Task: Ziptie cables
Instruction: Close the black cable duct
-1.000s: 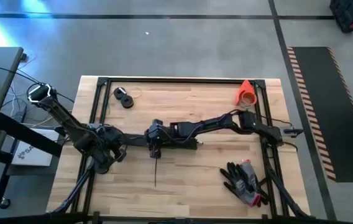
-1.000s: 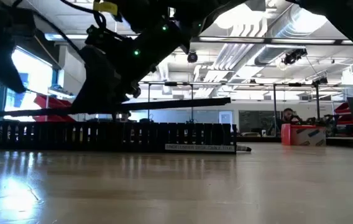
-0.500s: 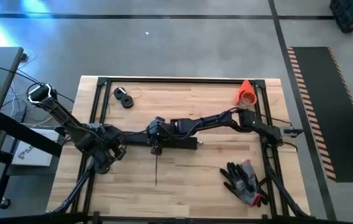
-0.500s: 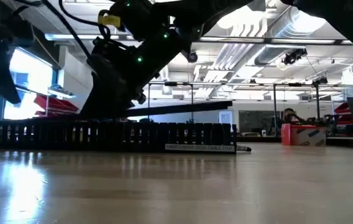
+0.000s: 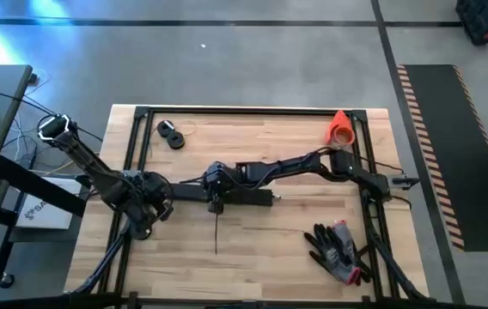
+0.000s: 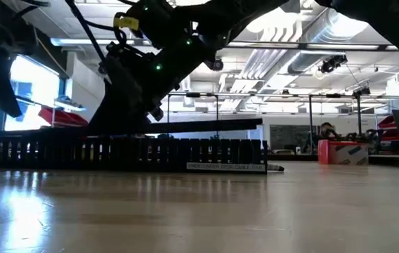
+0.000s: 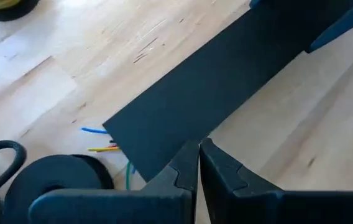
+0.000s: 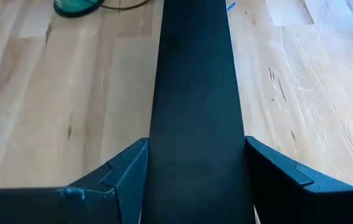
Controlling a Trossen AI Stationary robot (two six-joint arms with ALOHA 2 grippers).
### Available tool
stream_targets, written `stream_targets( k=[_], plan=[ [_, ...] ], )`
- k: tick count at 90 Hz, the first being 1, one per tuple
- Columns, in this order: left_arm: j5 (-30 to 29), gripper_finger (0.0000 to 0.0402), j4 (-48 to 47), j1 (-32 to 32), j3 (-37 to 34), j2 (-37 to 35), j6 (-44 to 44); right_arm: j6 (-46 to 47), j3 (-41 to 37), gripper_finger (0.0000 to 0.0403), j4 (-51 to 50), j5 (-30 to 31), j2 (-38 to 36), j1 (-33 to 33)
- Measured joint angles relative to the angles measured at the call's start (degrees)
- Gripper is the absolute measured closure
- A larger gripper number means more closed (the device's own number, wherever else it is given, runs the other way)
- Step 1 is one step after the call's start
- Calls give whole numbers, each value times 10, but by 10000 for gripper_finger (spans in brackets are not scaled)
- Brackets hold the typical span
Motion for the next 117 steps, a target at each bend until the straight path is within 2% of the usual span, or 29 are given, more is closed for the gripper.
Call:
stream_targets(
  k=[40,59,74,89,109,117],
  plan=[
    [-12,401,43,1,-42,-2,-57,-5,0,197,-5,-2,0,0],
    [-52,401,17,3,-31,-16,-100,-5,0,197,-5,-2,0,0],
    [-33,401,77,12,-79,-8,-101,-7,0,197,-5,-1,0,0],
    [-50,401,145,8,-124,-9,-102,-8,-1,197,-19,-2,0,0],
    [4,401,58,14,-67,-22,-87,-10,-1,197,-11,0,0,1],
    [-6,401,37,23,-35,-29,-72,-10,-1,197,-13,1,0,0]
  ],
)
